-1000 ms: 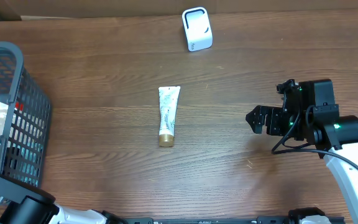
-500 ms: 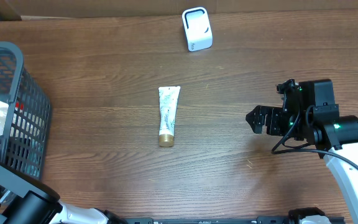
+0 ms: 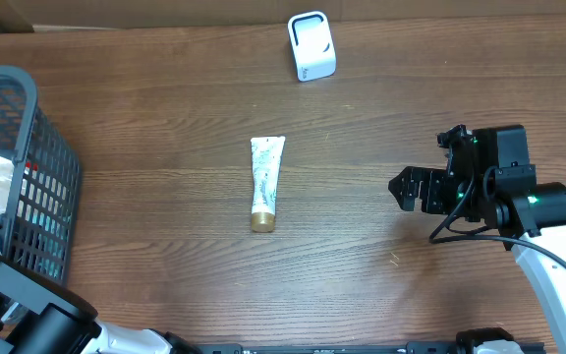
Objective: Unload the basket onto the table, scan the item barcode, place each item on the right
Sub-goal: 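Reach the left gripper into the basket and grasp the teal packet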
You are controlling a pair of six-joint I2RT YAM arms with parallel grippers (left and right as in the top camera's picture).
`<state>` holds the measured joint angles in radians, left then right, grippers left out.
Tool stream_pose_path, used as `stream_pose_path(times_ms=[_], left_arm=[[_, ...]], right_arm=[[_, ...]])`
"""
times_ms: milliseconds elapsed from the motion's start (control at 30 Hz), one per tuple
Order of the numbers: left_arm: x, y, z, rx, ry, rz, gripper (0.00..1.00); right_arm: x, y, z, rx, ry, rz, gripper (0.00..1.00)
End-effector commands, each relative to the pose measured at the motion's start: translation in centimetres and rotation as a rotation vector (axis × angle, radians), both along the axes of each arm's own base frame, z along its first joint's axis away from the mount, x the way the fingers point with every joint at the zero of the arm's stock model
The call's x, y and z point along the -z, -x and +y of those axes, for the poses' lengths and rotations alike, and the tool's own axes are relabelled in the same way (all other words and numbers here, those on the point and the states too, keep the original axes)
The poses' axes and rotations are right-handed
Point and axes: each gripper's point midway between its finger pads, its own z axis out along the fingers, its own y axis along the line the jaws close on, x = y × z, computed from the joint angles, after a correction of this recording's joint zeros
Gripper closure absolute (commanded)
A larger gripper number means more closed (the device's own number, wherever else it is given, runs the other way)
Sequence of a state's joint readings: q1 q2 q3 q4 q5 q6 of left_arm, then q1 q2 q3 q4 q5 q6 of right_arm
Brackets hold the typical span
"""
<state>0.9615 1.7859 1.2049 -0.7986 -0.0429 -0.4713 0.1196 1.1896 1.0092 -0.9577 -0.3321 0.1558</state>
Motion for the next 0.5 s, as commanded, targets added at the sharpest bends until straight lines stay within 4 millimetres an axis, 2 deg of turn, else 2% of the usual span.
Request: stream_pose_path(times_ms=[0, 67, 167, 333, 467], left_arm=[[0.5, 0.1, -1.1, 0.018, 0.036, 0.036, 0.96], [-0.6, -0.2, -0.6, 0.018, 0.029, 0.030, 0.96], [-3.8, -1.1, 0.6, 0.018, 0.003, 0.013, 0.96], [-12.2, -2.9, 3.0, 0.017, -0.092, -0.055, 0.96], [-18.9, -3.7, 3.8, 0.021, -0.178, -0.130, 0.96]], right_arm=[[-1.0, -0.6, 0.1, -0.008, 0.007, -0.037, 0.00], [-1.0, -0.6, 0.1, -0.008, 0.008, -0.038, 0.00], [-1.0, -0.6, 0.1, -0.008, 0.007, -0.037, 0.00], [-1.0, -0.6, 0.1, -0.008, 0.007, -0.041, 0.00], [-1.0, -0.6, 0.1, -0.008, 0.007, -0.040, 0.00]])
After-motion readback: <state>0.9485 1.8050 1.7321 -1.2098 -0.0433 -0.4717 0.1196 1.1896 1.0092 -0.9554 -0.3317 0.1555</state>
